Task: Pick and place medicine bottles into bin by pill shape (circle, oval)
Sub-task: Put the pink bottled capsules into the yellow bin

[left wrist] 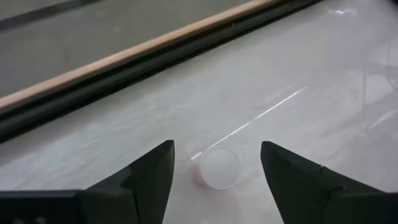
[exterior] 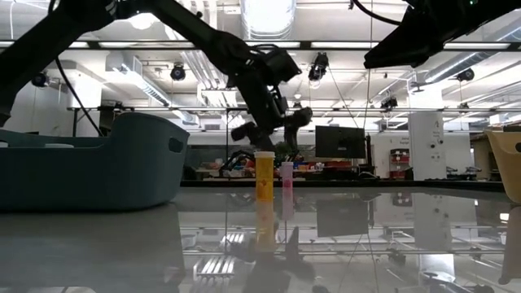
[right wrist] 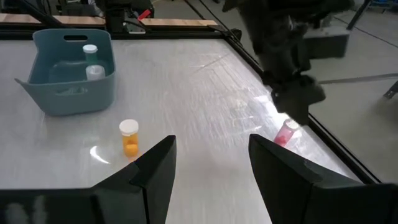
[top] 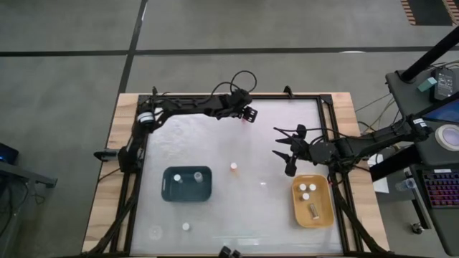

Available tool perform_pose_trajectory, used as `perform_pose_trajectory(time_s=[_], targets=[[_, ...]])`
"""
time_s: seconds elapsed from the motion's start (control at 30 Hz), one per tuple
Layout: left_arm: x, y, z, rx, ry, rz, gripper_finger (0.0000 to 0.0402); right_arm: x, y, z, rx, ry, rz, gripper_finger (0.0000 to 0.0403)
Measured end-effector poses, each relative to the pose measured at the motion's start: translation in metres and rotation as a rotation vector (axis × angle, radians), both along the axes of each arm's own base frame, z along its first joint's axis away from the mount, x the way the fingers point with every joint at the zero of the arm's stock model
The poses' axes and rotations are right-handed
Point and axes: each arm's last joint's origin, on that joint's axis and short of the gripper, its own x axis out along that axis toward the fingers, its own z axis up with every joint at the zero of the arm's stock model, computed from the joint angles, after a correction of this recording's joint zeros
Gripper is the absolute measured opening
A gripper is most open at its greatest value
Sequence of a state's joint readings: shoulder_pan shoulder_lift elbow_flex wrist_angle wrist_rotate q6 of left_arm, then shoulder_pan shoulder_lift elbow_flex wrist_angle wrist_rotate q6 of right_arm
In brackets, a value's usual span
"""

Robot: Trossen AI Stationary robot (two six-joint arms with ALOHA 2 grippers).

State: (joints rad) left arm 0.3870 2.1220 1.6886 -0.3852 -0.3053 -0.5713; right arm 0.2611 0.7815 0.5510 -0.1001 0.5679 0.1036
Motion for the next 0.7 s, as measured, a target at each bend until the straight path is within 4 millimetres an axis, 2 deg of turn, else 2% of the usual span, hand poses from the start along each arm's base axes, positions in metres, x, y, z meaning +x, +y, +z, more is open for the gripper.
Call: perform_pose_trajectory(time_s=[0.2, 0.7], targets=[[0.002, -0.002, -0.009, -0.005, 0.015, -0.003, 0.0224, 0.0, 0.0, 0.0, -0.001, 0.001, 0.0, 0.0194], [0.0, -0.004, -0.017, 0.019, 0.052, 0.013, 0.0224, 0.0, 0.0, 0.0, -0.003, 0.002, 0.001, 0.0194]])
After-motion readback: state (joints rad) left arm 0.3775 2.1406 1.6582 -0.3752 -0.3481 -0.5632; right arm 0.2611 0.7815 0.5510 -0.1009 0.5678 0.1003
